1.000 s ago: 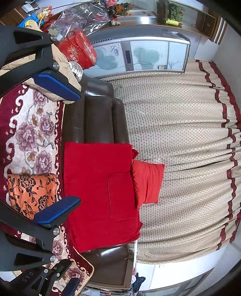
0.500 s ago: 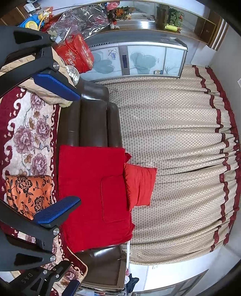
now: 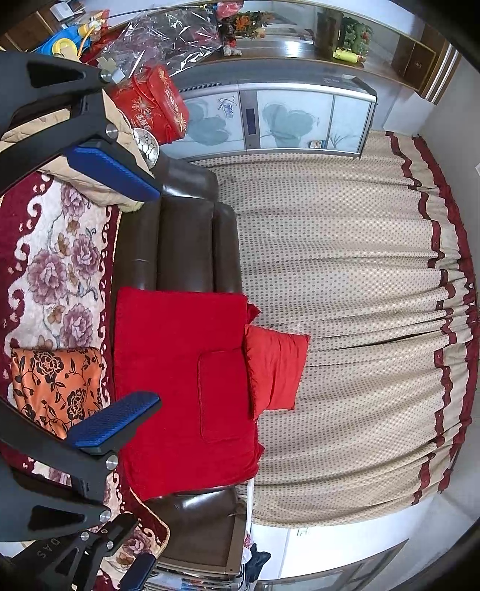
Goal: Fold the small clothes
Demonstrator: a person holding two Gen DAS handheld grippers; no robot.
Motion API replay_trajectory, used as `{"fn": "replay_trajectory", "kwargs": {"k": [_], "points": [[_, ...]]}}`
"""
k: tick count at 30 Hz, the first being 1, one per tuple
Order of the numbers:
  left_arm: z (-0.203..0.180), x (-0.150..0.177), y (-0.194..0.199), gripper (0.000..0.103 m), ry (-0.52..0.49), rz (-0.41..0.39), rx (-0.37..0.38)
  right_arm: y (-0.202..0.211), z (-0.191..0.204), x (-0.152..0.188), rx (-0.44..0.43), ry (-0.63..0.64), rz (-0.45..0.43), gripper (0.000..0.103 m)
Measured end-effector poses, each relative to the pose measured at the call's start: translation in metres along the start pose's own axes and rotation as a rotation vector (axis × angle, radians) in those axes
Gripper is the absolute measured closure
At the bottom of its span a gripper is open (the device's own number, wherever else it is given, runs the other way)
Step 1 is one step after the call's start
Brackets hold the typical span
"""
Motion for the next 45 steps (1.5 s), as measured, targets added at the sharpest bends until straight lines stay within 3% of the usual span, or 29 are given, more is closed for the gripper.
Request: {"fn": "replay_trajectory", "kwargs": {"k": [11,39,45], "points": [[-0.004,0.005,-0.015,0.001,-0.024,0.017,-0.015,-0.018,0.003,0.004,0.011,0.001,0.039,0.040],[-0.028,0.032,-0.088,0.000,-0.069,0.154,-0.007,-0.106,-0.020,0.026,0.070,-0.025,0.180,0.040],[-0.029,0.044,-0.103,0.000,-0.057,0.205,-0.036,-0.119,-0.019,0.032,0.068,-0.023,0.203,0.040]]}}
Point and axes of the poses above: each gripper's, at about its wrist camera, not at the fingertips, and y roughly against the way its jaws point, z to its left, x to its underside, the point moved 7 cm from there along -y, roughly the way its jaws point, and after that the axes turned 8 degrees about z, right-handed, at the moved point
